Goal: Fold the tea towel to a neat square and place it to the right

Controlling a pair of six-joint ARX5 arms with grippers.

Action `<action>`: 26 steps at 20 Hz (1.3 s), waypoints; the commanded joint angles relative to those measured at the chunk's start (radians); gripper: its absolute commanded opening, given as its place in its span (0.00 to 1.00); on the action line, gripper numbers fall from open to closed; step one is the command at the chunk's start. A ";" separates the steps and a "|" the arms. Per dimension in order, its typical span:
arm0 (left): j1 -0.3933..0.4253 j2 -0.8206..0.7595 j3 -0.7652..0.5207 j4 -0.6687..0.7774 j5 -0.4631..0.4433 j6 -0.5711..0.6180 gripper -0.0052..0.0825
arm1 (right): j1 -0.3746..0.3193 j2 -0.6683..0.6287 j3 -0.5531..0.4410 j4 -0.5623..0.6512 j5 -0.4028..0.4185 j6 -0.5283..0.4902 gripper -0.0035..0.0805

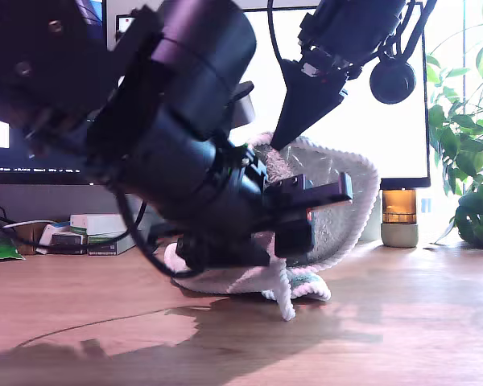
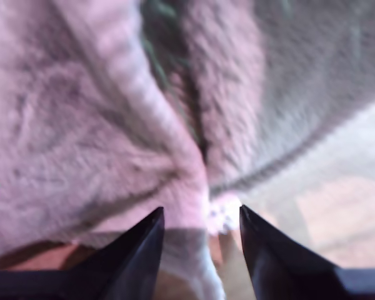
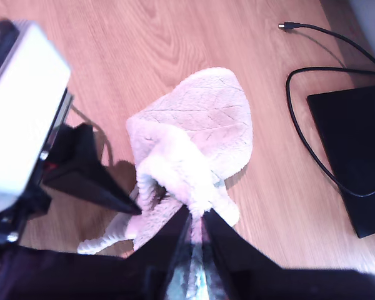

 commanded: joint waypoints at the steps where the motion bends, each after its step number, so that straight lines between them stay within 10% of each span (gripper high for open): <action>1: 0.005 0.020 0.010 -0.007 -0.008 -0.004 0.41 | 0.002 -0.004 -0.003 0.006 -0.004 0.019 0.03; 5: 0.006 0.023 0.010 -0.055 -0.006 -0.014 0.03 | 0.002 -0.004 -0.003 0.000 -0.004 0.019 0.03; 26: 0.118 -0.273 0.010 -0.644 0.018 0.451 0.04 | -0.024 -0.004 -0.003 -0.095 0.043 -0.037 0.03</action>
